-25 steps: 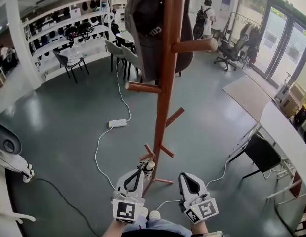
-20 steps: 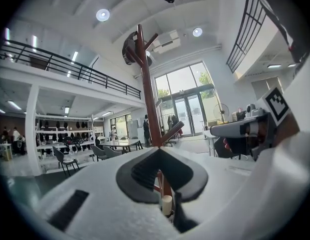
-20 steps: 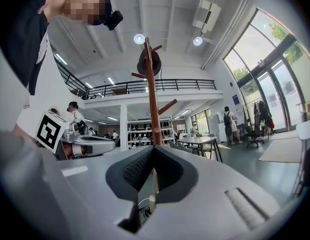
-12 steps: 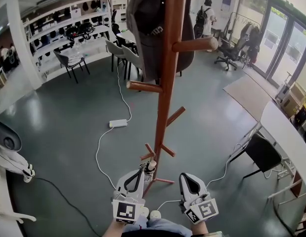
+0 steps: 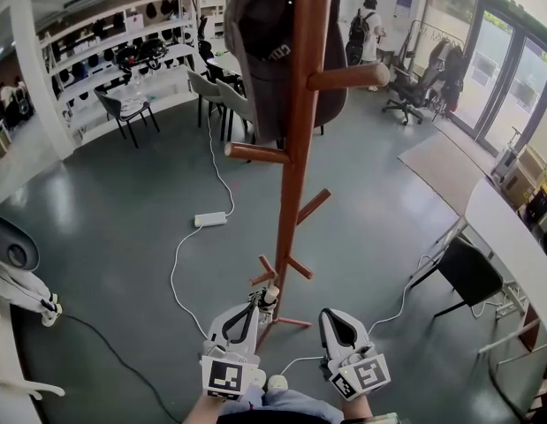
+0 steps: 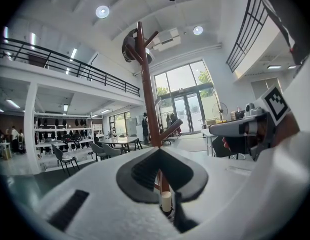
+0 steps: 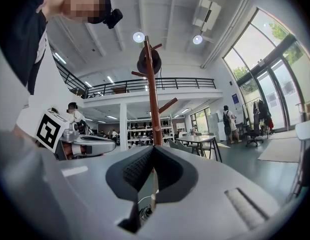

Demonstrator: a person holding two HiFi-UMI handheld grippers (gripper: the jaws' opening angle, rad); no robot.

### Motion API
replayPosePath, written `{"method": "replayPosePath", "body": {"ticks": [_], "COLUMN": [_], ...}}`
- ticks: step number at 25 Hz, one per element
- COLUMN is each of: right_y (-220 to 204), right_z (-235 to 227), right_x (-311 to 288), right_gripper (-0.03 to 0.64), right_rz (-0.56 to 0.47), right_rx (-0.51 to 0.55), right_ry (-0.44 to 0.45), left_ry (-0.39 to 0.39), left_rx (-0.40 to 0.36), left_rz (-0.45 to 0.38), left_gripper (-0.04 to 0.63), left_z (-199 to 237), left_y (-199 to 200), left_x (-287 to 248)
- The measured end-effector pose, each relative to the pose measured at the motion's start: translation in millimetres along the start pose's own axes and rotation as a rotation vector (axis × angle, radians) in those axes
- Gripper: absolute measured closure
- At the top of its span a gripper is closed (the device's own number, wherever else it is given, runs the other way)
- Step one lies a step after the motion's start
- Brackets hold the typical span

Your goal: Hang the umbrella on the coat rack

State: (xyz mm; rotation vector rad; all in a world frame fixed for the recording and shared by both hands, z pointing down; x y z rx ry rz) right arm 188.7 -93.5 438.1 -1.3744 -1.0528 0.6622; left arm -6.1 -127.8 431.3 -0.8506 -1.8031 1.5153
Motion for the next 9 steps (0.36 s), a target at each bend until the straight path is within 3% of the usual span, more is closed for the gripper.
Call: {"method": "replayPosePath", "body": {"ticks": [9], "right_y": [-3.7], "right_z": [3.3], "right_x": [-4.0], "right_gripper": [0.61], "right_rz": [0.007], "right_rx": [0.0], "right_ry": [-0.004], "left_ry": [-0.005], "left_rx": [0.001], "left_rz": [0.006], "left_gripper": [0.594], "left_z": [5.5], "left_y": [-2.2], "left_x": [-0.4]}}
Point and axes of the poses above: the fingertips, and each gripper's own axes: x backward along the fingers, z to its left, y out of its top, the point moved 6 cm from there along x, backward along the fingers, and after that the axes turned 10 degrees about -z, right-handed, at the moved point
